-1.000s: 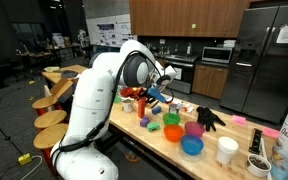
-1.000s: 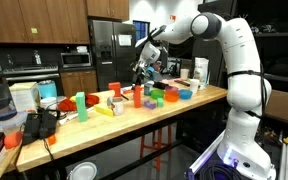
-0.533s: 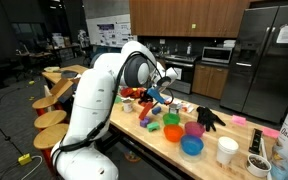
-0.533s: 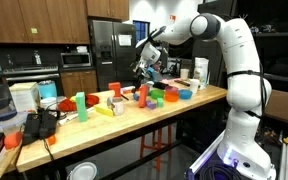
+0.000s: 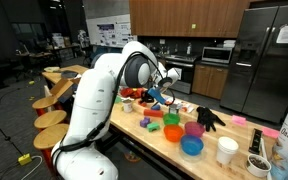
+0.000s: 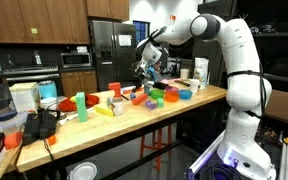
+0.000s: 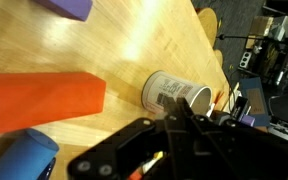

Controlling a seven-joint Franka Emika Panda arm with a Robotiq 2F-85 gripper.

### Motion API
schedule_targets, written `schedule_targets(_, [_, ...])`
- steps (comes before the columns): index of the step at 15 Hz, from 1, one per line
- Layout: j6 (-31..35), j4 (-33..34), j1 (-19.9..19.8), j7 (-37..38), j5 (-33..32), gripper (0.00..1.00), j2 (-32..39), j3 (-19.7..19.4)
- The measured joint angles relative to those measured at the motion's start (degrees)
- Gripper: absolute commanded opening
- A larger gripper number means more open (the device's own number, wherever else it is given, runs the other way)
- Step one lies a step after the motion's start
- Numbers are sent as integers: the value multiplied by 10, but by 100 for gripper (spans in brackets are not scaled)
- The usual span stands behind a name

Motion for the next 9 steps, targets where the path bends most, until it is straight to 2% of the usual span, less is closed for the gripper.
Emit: schedule_targets(9, [-29, 0, -1, 12, 4, 98, 1, 0])
